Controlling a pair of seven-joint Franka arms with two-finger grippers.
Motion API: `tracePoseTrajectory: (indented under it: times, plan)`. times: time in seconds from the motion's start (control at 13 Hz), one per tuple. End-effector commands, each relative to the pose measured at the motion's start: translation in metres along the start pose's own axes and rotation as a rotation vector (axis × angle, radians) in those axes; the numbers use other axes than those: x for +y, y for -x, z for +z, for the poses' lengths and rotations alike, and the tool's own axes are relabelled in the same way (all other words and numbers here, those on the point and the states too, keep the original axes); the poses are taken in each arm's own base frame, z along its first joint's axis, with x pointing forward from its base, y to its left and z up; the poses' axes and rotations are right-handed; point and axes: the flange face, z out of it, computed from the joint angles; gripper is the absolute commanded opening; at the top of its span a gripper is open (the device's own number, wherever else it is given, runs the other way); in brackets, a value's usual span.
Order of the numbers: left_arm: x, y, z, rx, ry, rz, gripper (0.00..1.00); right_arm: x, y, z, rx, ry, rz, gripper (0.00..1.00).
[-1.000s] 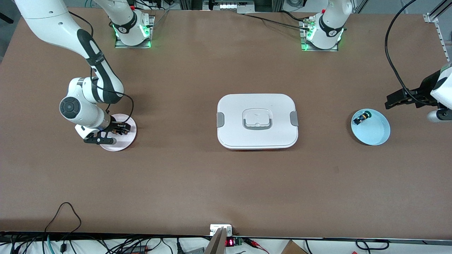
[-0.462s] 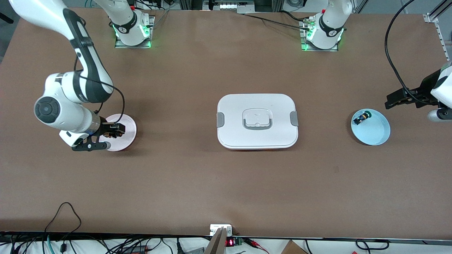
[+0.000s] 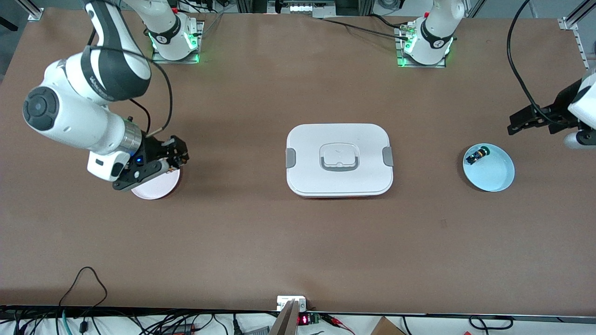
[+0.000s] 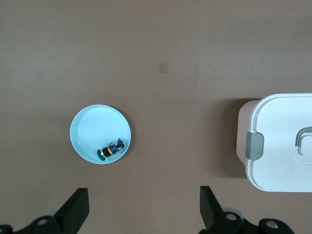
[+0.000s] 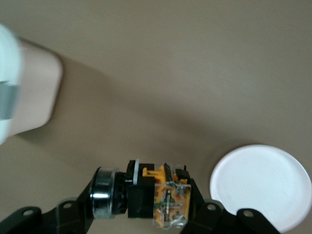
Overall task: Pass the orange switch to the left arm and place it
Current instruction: 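Lift the switch with the right gripper while the left gripper reaches over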
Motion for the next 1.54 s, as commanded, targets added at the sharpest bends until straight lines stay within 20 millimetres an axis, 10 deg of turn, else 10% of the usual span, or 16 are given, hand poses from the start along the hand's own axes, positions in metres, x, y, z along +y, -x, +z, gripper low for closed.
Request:
tracePoseTrajectory:
  times: [0.0,0.38,0.92,1.46]
  plan:
    - [0.018,0.019,0.005,-0.013,-0.01,0.039,1.0,-0.033,0.0,-0.022,0.064,-0.109,-0.242,0.08]
    - [0.023,0.028,0.037,-0.096,0.038,0.09,1.0,-0.081,-0.014,-0.02,0.3,-0.412,-0.597,0.08]
    - [0.102,0.027,0.117,-0.266,0.977,-0.117,1.0,-0.1,-0.029,0.014,0.763,-0.759,-0.744,0.08]
    - [0.309,0.065,0.128,-0.247,1.465,-0.465,1.0,-0.194,-0.05,0.072,0.963,-0.9,-0.592,0.08]
